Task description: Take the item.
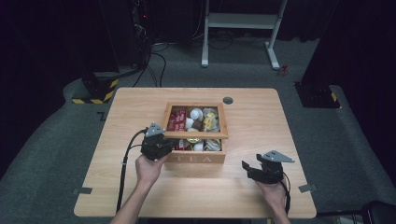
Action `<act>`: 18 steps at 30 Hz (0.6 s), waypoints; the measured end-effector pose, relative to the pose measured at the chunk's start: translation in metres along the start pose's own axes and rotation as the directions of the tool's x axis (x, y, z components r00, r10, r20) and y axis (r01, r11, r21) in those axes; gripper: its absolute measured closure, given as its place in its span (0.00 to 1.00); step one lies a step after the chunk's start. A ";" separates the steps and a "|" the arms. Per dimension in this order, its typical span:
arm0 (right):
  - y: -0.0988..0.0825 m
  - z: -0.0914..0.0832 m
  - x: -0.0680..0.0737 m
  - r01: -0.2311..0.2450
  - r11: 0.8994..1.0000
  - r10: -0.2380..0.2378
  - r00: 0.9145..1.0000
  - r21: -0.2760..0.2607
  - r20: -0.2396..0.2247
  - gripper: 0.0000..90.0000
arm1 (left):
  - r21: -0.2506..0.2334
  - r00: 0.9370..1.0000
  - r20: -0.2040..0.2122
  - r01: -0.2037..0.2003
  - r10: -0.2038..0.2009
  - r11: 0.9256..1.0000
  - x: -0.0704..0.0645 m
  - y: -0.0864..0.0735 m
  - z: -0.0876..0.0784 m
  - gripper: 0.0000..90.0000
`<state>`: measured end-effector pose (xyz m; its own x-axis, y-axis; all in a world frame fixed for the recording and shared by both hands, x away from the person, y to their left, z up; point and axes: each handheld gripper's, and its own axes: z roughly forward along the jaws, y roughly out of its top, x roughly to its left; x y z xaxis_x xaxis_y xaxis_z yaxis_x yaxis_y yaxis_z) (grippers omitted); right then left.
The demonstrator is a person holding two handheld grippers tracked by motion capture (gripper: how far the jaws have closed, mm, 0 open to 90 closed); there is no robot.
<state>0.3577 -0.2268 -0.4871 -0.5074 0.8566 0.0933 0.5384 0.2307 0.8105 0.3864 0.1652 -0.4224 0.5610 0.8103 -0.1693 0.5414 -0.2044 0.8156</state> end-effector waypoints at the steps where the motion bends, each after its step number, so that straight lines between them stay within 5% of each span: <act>1: 0.000 0.000 0.000 0.000 1.000 0.000 1.000 0.000 0.000 0.33 | 0.001 1.000 0.001 0.000 0.000 1.000 0.000 0.001 0.000 0.91; 18: 0.041 0.010 0.036 0.076 0.996 -0.081 0.985 -0.041 -0.149 0.44 | 0.002 0.999 0.023 0.028 -0.028 1.000 0.006 0.015 -0.001 0.82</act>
<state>0.3681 -0.1821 -0.4562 -0.6441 0.7566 0.1122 0.4704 0.2762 0.8381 0.3976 0.1674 -0.4108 0.5596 0.8030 -0.2050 0.5581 -0.1823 0.8095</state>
